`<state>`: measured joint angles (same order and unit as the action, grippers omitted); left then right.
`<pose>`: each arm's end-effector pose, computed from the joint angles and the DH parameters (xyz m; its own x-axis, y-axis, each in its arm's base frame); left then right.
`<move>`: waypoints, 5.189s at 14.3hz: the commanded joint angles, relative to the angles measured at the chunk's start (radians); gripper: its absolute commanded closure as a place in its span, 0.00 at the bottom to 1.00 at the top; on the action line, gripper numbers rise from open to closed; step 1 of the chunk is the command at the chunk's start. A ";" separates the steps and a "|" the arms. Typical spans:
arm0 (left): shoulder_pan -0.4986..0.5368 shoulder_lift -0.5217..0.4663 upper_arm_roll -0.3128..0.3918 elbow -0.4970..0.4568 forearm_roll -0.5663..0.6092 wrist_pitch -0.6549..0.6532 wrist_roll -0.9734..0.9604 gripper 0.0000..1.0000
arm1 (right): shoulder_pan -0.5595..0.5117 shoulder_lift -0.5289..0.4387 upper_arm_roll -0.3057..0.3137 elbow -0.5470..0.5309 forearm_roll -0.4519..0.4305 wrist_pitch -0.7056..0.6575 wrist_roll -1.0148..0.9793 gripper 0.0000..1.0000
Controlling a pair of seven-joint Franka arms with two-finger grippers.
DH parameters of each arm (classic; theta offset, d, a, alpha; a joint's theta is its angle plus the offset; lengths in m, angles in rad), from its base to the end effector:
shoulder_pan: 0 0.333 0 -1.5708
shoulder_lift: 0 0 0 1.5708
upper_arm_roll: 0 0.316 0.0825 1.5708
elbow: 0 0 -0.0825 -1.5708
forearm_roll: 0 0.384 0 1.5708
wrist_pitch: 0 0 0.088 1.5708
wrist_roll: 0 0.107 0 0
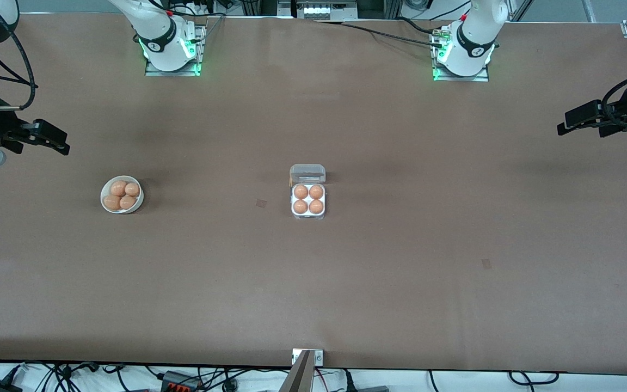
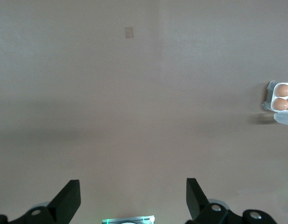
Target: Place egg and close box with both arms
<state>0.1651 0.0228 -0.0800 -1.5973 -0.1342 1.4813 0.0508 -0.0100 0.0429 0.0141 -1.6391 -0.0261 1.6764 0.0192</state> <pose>0.5489 0.0320 0.5935 0.9912 0.0218 -0.1304 0.0405 -0.9890 0.1422 0.5742 -0.0003 0.5771 0.9999 -0.0124 -0.0051 -0.0122 -0.9996 0.0254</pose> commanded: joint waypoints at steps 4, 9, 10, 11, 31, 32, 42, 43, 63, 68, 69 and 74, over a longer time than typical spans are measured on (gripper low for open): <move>0.008 0.008 -0.009 0.025 -0.018 -0.019 0.023 0.00 | -0.001 0.000 0.003 0.007 0.002 0.003 0.004 0.00; -0.007 0.008 -0.020 0.031 -0.015 -0.027 0.021 0.00 | -0.002 0.002 0.003 0.007 0.009 0.003 0.004 0.00; -0.018 0.006 -0.021 0.028 -0.015 -0.029 0.020 0.00 | -0.002 0.002 0.003 0.007 0.009 0.003 0.002 0.00; -0.036 0.008 -0.021 0.030 -0.007 -0.029 0.017 0.00 | -0.004 0.002 0.001 0.012 0.008 0.002 0.002 0.00; -0.295 0.094 -0.096 0.076 0.055 -0.138 -0.170 0.99 | -0.004 0.003 0.003 0.013 0.008 -0.009 -0.013 0.00; -0.315 0.103 -0.110 0.076 0.053 -0.118 -0.207 0.99 | -0.004 0.003 0.003 0.015 0.006 -0.007 -0.013 0.00; -0.657 0.287 -0.142 -0.030 -0.002 0.366 -0.689 0.99 | -0.004 0.002 0.000 0.028 0.005 -0.009 -0.018 0.00; -0.691 0.302 -0.141 -0.048 0.004 0.426 -0.719 0.99 | -0.005 0.002 0.000 0.028 0.005 -0.009 -0.018 0.00; -0.785 0.576 -0.110 -0.044 0.450 0.941 -0.896 0.99 | -0.004 0.003 0.003 0.028 0.006 -0.009 -0.001 0.00; -0.640 0.415 -0.150 -0.041 0.440 0.626 -0.766 0.99 | -0.004 0.003 0.003 0.028 0.008 -0.010 -0.001 0.00; -0.597 0.384 -0.158 -0.038 0.433 0.546 -0.694 0.99 | -0.004 0.003 0.003 0.028 0.008 -0.012 -0.002 0.00; -0.429 0.212 -0.165 -0.012 0.381 0.143 -0.351 0.32 | -0.001 -0.006 0.004 0.024 0.008 -0.041 -0.008 0.00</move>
<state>-0.3169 0.3035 -0.2257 -1.6051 0.2681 1.7412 -0.4156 -0.0088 0.0441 0.0146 -1.6229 -0.0245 1.6603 0.0182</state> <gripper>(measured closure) 0.859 0.000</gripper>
